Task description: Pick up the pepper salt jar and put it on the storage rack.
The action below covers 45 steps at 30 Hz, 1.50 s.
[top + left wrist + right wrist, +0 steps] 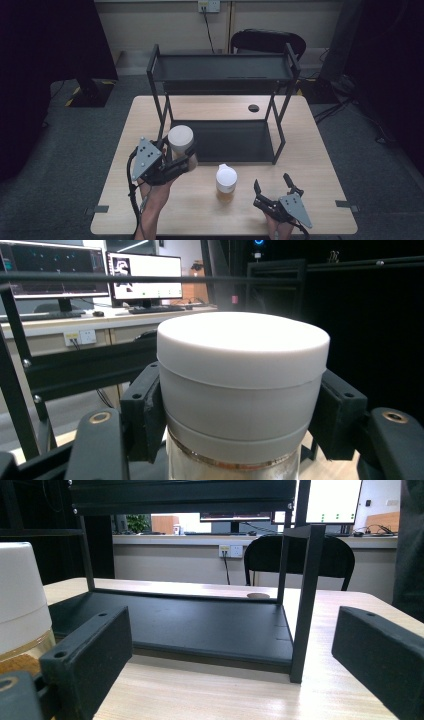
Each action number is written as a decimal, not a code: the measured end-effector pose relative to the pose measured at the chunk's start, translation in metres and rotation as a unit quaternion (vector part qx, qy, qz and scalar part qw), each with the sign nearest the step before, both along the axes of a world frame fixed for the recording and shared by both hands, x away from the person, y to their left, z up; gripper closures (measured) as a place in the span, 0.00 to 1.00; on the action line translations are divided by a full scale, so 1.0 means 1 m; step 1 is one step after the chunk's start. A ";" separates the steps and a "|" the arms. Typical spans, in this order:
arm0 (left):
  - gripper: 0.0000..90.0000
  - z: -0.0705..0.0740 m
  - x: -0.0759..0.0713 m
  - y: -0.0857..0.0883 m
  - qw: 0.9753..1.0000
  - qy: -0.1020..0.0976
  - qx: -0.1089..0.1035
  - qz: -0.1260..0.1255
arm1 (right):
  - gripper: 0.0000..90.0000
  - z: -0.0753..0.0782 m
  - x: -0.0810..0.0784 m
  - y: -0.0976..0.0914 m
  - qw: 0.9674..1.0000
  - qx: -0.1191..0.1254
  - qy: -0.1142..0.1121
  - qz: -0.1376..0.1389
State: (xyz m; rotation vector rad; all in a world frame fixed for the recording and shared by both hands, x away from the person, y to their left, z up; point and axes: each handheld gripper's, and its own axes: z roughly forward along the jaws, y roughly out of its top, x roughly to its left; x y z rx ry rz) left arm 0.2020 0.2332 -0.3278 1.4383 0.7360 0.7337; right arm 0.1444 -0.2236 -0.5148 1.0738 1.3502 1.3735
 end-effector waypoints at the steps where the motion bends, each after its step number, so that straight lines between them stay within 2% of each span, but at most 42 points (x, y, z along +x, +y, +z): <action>1: 0.38 0.004 0.002 0.001 1.000 -0.003 0.000 0.001 | 0.02 0.000 0.000 0.000 1.000 0.000 0.000 0.000; 6: 0.38 0.014 0.005 0.001 1.000 -0.011 0.006 0.007 | 0.02 0.000 0.000 0.000 1.000 0.000 0.000 -0.001; 10: 0.38 0.022 0.009 0.002 1.000 -0.017 -0.002 0.009 | 0.02 0.000 0.000 0.000 1.000 0.000 0.000 -0.001; 15: 0.38 0.036 0.015 0.000 1.000 -0.026 0.004 0.017 | 0.02 0.000 0.000 0.001 1.000 0.000 0.000 -0.002; 18: 0.38 0.043 0.019 0.000 0.999 -0.030 -0.001 0.015 | 0.02 0.000 0.000 0.001 1.000 0.000 0.000 -0.002; 24: 0.38 0.054 0.030 -0.001 0.999 -0.031 -0.006 0.015 | 0.02 0.000 0.000 0.001 1.000 0.000 0.000 -0.002; 27: 0.38 0.057 0.035 0.001 0.999 -0.029 -0.019 0.018 | 0.02 0.000 0.000 0.002 1.000 0.000 0.000 -0.004; 31: 0.38 0.067 0.042 -0.002 0.999 -0.032 -0.012 0.028 | 0.02 0.000 0.000 0.002 1.000 0.000 0.000 -0.005; 45: 0.38 0.094 0.066 -0.008 0.999 -0.029 -0.009 0.027 | 0.02 0.000 0.000 0.002 1.000 0.000 0.000 -0.005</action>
